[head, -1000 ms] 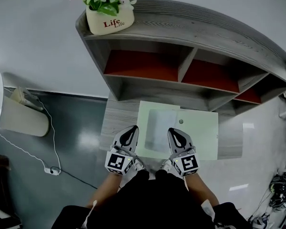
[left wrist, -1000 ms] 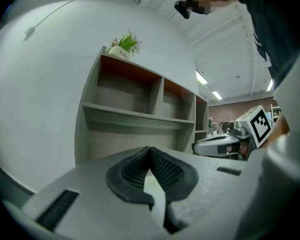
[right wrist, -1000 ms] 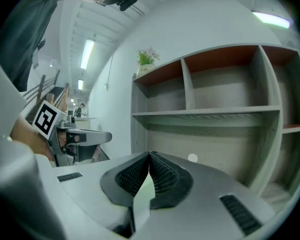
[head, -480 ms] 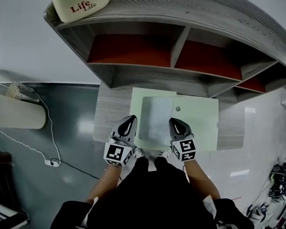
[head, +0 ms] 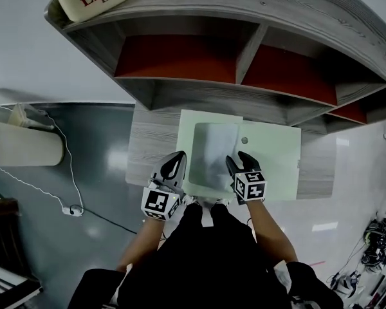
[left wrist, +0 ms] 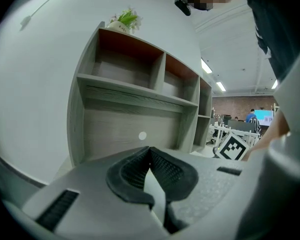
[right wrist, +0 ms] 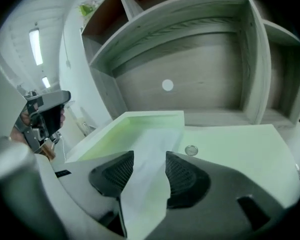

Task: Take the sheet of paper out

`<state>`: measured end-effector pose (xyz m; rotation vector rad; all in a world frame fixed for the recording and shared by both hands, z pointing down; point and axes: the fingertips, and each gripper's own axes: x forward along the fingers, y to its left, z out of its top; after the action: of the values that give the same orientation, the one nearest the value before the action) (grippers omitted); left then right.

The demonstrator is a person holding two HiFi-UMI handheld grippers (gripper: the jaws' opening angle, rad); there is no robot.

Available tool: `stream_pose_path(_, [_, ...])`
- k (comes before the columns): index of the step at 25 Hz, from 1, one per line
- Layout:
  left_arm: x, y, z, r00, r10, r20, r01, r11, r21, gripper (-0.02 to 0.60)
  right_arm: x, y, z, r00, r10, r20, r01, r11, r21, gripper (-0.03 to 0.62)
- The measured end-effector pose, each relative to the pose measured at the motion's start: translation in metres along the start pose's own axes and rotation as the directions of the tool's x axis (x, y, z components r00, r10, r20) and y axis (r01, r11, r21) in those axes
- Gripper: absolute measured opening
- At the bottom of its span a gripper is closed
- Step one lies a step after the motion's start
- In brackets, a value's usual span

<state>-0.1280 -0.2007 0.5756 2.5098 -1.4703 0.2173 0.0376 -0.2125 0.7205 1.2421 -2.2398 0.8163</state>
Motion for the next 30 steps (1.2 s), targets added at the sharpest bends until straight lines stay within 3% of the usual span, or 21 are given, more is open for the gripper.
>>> stream_pose_path(11, [-0.003,0.01,-0.013,1.0,0.016,-0.027,-0.016,1.0,-0.008,0.006,0.045,-0.024,0.0,0.994,-0.083,-0.071,0.085,0.996,0.034,0.238])
stream_pose_path(19, [-0.005,0.021,-0.015,0.999,0.035,-0.029,-0.036,0.999,-0.012,0.006,0.06,-0.029,0.001,0.991,-0.078,-0.109,0.086,0.994,0.07,0.235])
stream_pose_path(22, [-0.006,0.024,-0.015,0.999,0.039,-0.031,-0.04,0.999,-0.013,0.006,0.063,-0.031,0.002,0.989,-0.086,-0.12,0.096,0.992,0.087,0.192])
stream_pose_path(26, [-0.007,0.024,-0.013,0.999,0.036,-0.027,-0.036,0.999,-0.008,0.006,0.064,-0.039,0.004,0.984,-0.127,-0.129,0.139,0.986,0.092,0.077])
stream_pose_path(30, [-0.007,0.023,-0.013,0.999,0.037,-0.028,-0.037,0.999,-0.006,0.006,0.063,-0.046,0.004,0.978,-0.161,-0.13,0.173,0.981,0.085,0.025])
